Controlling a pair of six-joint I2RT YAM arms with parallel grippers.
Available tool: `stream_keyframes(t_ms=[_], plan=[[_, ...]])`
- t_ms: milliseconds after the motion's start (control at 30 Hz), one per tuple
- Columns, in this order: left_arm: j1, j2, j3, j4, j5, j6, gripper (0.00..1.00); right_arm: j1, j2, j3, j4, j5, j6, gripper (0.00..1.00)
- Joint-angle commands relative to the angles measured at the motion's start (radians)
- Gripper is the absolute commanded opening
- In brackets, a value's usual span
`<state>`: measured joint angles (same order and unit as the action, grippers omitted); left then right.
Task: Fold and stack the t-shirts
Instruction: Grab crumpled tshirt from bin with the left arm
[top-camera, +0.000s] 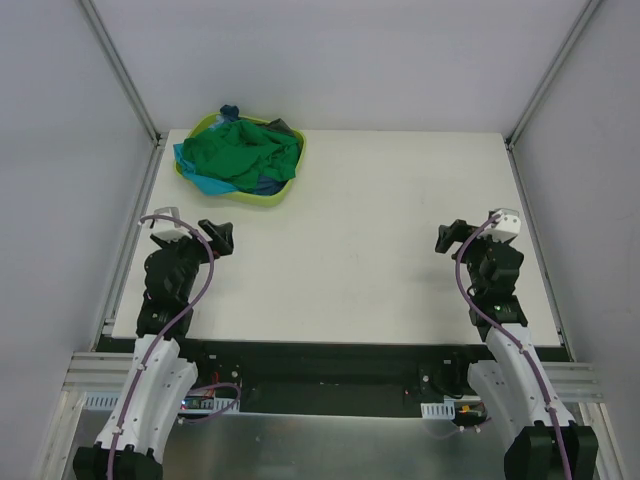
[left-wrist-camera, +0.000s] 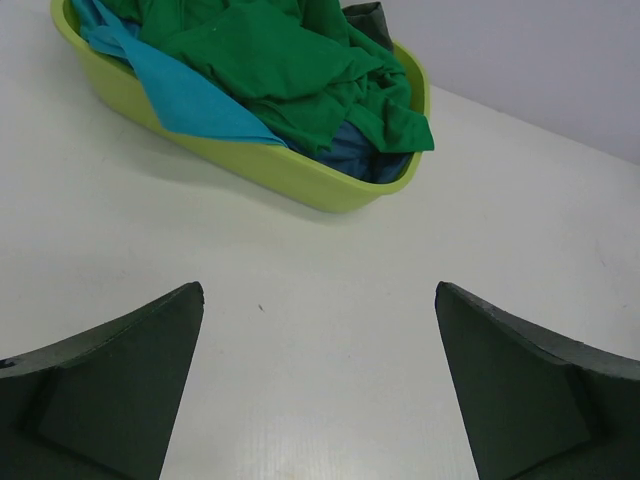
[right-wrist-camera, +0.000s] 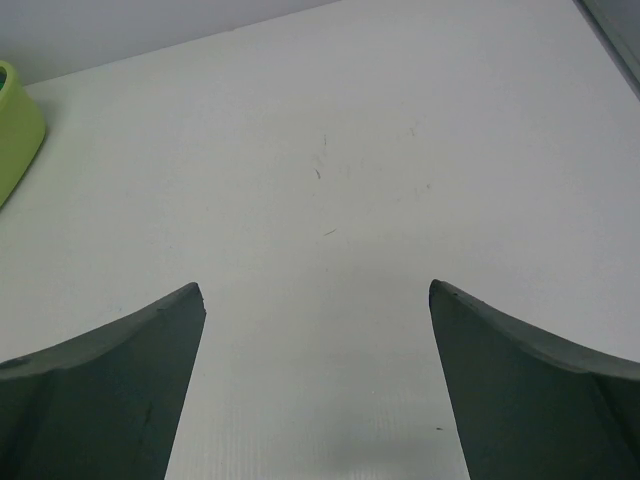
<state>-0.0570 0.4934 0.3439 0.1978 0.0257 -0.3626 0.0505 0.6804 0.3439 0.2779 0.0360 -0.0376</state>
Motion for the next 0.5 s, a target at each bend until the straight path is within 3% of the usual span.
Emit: stream_keyframes(t_ms=[0, 200, 333, 467], plan=[[0.006, 0.031, 0.036, 0.023, 0.037, -0.001, 0.99, 0.003, -0.013, 0.030, 0.026, -0.022, -0.002, 0.96], [0.006, 0.293, 0.278, -0.053, -0.066, -0.099, 0.99, 0.003, -0.051, 0.023, 0.026, -0.022, 0.036, 0.96], [0.006, 0.590, 0.533, -0.109, -0.105, -0.131, 0.99, 0.003, -0.067, 0.032, 0.001, 0.001, 0.036, 0.96], [0.006, 0.932, 0.843, -0.282, -0.124, -0.096, 0.99, 0.003, -0.081, 0.037, -0.026, -0.004, 0.030, 0.96]])
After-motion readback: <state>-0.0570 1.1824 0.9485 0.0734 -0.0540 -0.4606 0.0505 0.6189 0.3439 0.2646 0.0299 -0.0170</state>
